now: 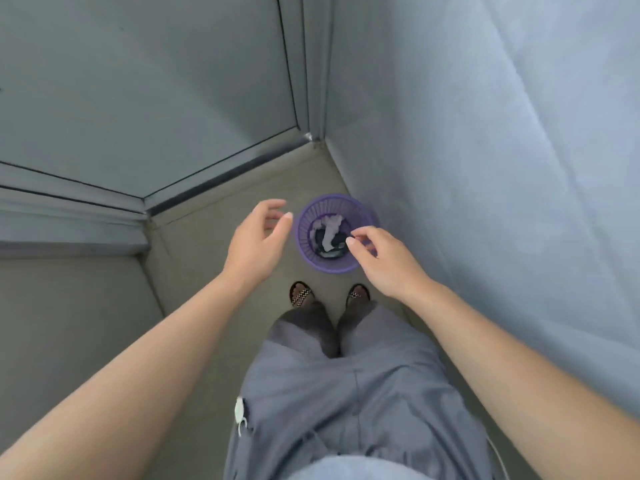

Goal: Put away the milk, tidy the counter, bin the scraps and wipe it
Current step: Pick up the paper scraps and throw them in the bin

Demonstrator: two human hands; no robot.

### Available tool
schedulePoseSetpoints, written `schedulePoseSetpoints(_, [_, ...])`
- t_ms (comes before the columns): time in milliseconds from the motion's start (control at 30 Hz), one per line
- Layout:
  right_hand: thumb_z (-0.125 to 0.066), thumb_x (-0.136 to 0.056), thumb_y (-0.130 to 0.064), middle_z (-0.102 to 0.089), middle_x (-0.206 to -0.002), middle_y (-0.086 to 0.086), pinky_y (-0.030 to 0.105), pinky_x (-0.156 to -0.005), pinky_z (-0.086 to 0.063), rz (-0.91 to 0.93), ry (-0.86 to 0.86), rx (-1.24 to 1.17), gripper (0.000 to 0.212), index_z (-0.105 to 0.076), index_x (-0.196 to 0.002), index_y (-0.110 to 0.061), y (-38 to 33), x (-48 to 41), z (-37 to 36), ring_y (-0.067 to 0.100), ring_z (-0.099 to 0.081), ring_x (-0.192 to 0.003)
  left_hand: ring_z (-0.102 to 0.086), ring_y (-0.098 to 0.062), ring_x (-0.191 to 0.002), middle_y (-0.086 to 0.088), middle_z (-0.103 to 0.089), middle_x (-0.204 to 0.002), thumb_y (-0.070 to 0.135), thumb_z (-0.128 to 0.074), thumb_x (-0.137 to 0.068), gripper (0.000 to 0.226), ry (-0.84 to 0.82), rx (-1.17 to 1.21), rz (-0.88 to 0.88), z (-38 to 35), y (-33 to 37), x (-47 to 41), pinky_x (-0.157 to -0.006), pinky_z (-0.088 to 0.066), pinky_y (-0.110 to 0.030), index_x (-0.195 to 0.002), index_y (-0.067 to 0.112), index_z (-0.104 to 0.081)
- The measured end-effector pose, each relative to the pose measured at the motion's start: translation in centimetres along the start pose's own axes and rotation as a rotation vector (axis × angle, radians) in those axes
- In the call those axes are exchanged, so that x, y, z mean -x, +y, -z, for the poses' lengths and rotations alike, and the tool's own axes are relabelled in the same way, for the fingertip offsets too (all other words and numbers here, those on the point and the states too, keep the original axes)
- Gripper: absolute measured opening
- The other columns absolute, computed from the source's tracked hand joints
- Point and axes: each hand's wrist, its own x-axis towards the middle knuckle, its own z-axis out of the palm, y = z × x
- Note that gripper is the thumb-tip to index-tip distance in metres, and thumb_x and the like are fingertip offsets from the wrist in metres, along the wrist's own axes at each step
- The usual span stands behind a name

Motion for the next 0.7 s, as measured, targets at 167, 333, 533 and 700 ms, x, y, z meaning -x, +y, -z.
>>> schedulePoseSetpoints(167, [-0.044,-0.089,-0.045,-0.055,-0.104,-0.018,0.016,-0.080,-0.041,0.117,0.023,-0.102,0.029,-0.057,-0.110,-0.029,-4.4,9.3,3.2,-0.008,-0.051,-0.097,-0.059,-0.003,-0.100,0.006,-0.065,-0.107,0.037,-0.048,-0.089,0.015,0.008,0.196,-0.052,4.2,5.2,9.4,-0.080,-0.039,-0.006,-0.098,0.044,-0.056])
schedulePoseSetpoints(333, [-0.049,-0.085,-0.046,-0.055,-0.107,-0.024,0.024,-0.086,-0.046,0.237,0.120,-0.177,0.028,-0.059,-0.107,-0.031,-6.6,15.0,4.9,-0.004,-0.052,-0.104,-0.059,-0.006,-0.100,0.009,-0.066,-0.103,0.030,-0.047,-0.092,0.019,0.017,0.300,-0.092,5.2,6.8,15.0,-0.082,-0.042,-0.013,-0.105,0.032,-0.060])
schedulePoseSetpoints(533, [-0.046,-0.089,-0.043,-0.055,-0.109,-0.025,0.025,-0.086,-0.047,0.317,0.171,-0.234,0.024,-0.058,-0.107,-0.032,-7.6,17.5,5.2,0.000,-0.053,-0.106,-0.059,-0.004,-0.097,0.005,-0.066,-0.102,0.025,-0.047,-0.093,0.019,0.008,0.335,-0.137,5.3,7.0,17.8,-0.078,-0.040,-0.006,-0.107,0.024,-0.060])
schedulePoseSetpoints(700, [-0.041,-0.091,-0.044,-0.059,-0.107,-0.022,0.014,-0.083,-0.043,0.421,0.102,-0.244,0.029,-0.062,-0.104,-0.029,-7.8,18.4,4.8,0.003,-0.056,-0.105,-0.059,-0.007,-0.100,0.010,-0.066,-0.098,0.032,-0.045,-0.088,0.024,0.073,0.305,-0.159,5.6,6.9,20.5,-0.084,-0.040,-0.010,-0.105,0.030,-0.060])
